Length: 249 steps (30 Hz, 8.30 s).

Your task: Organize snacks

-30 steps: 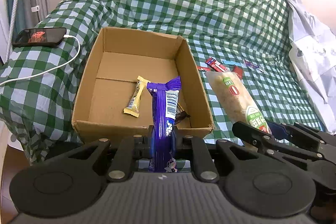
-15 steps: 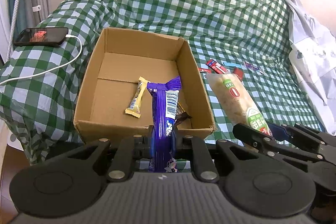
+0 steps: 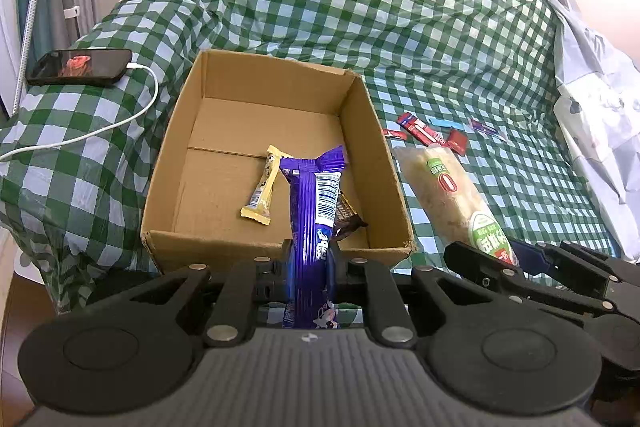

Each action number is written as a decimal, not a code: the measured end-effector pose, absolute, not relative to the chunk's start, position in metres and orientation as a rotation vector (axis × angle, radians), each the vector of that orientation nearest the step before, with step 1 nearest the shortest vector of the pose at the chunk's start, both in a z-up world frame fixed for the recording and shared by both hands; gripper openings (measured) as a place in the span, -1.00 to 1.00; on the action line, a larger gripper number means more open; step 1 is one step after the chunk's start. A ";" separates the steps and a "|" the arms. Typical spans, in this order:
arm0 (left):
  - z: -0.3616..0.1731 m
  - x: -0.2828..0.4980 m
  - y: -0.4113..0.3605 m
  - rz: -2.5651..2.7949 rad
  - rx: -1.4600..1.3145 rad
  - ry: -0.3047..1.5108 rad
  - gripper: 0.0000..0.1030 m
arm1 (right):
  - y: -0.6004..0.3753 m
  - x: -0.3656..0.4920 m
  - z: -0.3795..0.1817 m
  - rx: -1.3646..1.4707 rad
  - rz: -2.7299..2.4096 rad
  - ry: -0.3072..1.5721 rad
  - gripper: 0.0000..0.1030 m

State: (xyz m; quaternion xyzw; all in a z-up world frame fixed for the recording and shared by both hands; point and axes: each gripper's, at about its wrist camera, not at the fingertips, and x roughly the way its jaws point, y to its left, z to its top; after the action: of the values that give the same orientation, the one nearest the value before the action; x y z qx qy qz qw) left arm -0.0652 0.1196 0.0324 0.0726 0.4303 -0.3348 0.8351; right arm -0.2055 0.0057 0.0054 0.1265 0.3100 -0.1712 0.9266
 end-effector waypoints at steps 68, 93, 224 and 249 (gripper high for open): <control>-0.019 0.075 0.047 -0.614 0.111 0.991 -0.69 | -0.062 -0.082 -0.054 0.307 -0.358 0.788 -0.24; -0.076 0.123 0.021 -0.526 0.226 1.072 0.86 | -0.092 -0.034 -0.091 0.323 -0.359 0.843 -0.12; 0.046 -0.059 0.067 -0.544 0.337 0.784 0.99 | -0.037 -0.192 -0.008 0.447 -0.444 0.695 0.96; 0.041 -0.039 0.009 -0.563 0.360 0.794 0.99 | -0.091 -0.196 -0.023 0.517 -0.526 0.708 0.96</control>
State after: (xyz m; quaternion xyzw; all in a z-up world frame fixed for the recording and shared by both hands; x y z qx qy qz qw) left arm -0.0391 0.0089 0.0407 0.1719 0.3795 -0.2689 0.8684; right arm -0.1961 -0.0914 -0.0225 0.2474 0.3390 -0.2519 0.8720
